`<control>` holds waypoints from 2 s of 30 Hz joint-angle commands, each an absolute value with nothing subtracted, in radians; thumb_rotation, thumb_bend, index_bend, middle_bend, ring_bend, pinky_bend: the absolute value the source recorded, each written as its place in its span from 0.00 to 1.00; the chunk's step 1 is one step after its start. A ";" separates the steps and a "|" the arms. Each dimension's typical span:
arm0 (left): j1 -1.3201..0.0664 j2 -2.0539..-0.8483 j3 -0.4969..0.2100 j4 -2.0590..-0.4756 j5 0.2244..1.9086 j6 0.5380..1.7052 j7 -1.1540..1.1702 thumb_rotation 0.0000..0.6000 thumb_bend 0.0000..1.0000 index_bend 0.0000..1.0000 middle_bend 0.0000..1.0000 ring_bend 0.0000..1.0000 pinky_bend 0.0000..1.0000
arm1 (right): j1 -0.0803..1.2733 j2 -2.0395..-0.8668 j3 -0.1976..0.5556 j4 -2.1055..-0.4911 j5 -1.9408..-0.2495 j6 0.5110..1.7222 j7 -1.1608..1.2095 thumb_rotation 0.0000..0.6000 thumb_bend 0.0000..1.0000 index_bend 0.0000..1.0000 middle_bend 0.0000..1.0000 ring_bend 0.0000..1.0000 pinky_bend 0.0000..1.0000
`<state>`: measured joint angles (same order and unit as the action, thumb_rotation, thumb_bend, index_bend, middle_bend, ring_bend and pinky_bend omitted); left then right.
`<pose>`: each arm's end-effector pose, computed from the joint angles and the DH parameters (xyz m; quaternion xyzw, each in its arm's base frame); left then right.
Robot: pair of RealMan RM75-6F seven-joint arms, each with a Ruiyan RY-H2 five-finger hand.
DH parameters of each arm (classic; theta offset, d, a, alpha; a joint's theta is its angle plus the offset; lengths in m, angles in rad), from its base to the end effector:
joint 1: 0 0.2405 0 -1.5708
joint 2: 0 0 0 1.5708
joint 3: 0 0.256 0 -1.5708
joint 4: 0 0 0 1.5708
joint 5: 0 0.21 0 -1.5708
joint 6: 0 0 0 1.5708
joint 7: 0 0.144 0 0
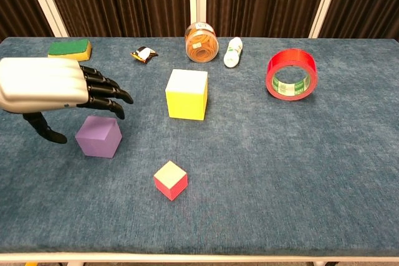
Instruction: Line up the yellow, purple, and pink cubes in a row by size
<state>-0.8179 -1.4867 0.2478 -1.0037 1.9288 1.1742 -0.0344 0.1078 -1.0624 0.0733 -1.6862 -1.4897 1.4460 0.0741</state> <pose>-0.2171 0.3187 -0.0003 -0.9212 -0.0309 -0.2941 0.2529 -0.2973 -0.1918 0.1686 0.5820 -0.4143 0.4178 0.5614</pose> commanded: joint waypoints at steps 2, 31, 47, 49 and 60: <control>-0.813 -1.515 0.253 -0.965 1.951 1.193 -0.034 1.00 0.15 0.29 0.22 0.18 0.29 | 0.107 -1.060 0.074 -1.696 -1.487 1.447 0.063 1.00 0.16 0.00 0.05 0.00 0.00; -0.873 -1.594 0.136 -1.089 1.896 1.173 0.019 1.00 0.25 0.55 0.22 0.18 0.28 | 0.109 -1.056 0.076 -1.701 -1.502 1.452 0.067 1.00 0.16 0.00 0.05 0.00 0.00; -1.008 -1.702 -0.029 -1.161 1.737 0.893 0.274 1.00 0.24 0.54 0.17 0.12 0.23 | 0.100 -1.054 0.077 -1.671 -1.489 1.456 0.106 1.00 0.16 0.00 0.05 0.00 0.00; -1.016 -1.715 -0.032 -1.142 1.725 0.872 0.295 1.00 0.24 0.54 0.16 0.11 0.23 | 0.100 -1.055 0.076 -1.666 -1.488 1.455 0.111 1.00 0.16 0.00 0.05 0.00 0.00; -1.029 -1.749 -0.012 -1.051 1.705 0.844 0.300 1.00 0.24 0.54 0.15 0.11 0.22 | 0.101 -1.058 0.078 -1.656 -1.483 1.448 0.118 1.00 0.17 0.00 0.05 0.00 0.00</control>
